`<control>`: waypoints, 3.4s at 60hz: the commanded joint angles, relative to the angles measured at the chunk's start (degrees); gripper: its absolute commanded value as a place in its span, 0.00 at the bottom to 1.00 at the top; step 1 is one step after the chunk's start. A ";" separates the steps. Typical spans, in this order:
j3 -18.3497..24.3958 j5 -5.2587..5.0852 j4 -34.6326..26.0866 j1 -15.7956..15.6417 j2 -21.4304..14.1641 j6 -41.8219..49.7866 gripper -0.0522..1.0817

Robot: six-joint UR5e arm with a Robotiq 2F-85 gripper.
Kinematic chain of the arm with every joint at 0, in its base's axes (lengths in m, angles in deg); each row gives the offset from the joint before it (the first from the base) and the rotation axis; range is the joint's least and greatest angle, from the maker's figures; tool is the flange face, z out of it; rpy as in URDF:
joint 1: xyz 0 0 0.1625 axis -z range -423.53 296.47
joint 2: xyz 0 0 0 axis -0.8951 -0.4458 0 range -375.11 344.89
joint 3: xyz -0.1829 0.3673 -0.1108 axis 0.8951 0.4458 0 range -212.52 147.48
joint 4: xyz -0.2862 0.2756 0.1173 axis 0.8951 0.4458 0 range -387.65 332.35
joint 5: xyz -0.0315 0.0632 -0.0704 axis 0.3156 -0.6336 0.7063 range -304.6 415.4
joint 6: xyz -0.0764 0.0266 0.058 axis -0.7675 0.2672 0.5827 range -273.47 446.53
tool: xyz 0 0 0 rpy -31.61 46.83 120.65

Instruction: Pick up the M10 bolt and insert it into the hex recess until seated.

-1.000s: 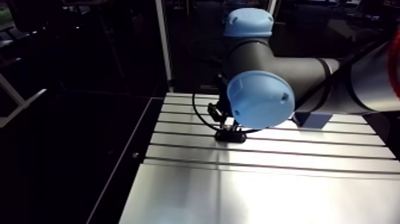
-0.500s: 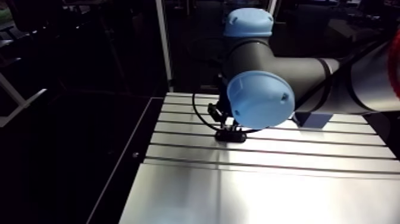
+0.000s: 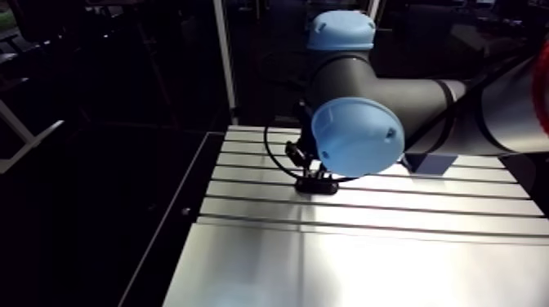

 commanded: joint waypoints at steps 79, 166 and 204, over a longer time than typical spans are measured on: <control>3.69 -0.79 -2.87 2.52 -4.23 -2.45 0.75; 44.52 -0.17 -55.49 21.54 3.02 -58.96 0.76; 43.88 4.32 -52.97 22.94 3.82 -65.03 0.75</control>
